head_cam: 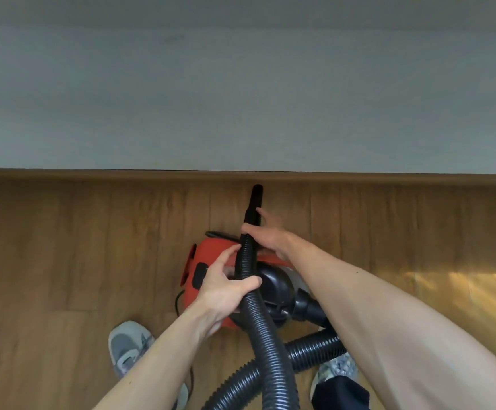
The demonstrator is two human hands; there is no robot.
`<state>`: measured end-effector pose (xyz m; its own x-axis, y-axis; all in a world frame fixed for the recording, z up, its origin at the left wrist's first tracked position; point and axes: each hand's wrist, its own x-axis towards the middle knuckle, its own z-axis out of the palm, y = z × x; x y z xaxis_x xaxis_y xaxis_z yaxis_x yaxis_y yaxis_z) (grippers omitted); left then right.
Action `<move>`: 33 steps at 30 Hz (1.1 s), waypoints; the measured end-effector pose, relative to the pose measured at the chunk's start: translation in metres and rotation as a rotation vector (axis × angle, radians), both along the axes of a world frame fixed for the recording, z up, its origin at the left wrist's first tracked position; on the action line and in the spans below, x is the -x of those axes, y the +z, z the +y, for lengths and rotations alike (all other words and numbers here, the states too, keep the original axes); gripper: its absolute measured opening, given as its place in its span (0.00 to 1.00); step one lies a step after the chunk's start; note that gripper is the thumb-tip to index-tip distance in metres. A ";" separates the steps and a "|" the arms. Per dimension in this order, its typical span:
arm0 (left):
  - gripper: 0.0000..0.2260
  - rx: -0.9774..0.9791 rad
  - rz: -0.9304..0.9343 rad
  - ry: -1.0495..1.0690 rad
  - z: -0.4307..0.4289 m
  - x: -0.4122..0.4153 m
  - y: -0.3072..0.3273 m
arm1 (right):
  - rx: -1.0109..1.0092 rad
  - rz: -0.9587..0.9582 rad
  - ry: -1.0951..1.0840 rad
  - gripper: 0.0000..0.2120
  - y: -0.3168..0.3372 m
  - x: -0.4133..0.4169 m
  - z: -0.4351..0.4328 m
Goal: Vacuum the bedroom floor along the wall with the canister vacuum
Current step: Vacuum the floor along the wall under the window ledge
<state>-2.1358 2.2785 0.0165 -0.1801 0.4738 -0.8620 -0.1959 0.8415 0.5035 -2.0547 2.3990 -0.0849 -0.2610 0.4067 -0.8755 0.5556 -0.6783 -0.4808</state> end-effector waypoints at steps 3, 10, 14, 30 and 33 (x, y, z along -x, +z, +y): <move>0.33 -0.005 -0.016 0.021 -0.004 0.003 -0.001 | 0.050 0.044 0.008 0.38 0.001 0.003 -0.001; 0.35 -0.002 -0.110 0.021 0.003 -0.014 -0.008 | -0.004 -0.048 -0.060 0.37 0.005 -0.028 0.001; 0.36 0.001 -0.149 0.003 0.003 -0.017 -0.008 | -0.024 -0.103 -0.056 0.36 0.008 -0.036 0.001; 0.32 -0.023 -0.300 0.473 -0.048 0.061 -0.007 | -0.127 -0.097 0.413 0.38 0.017 0.098 -0.024; 0.32 -0.017 -0.309 0.557 -0.057 0.077 -0.007 | -0.127 -0.062 0.453 0.38 0.017 0.125 -0.033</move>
<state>-2.2123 2.2217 0.0093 -0.1475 0.3953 -0.9066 -0.7403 0.5637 0.3662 -2.1798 2.3660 -0.0676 -0.3859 0.3687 -0.8457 0.8120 -0.2993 -0.5010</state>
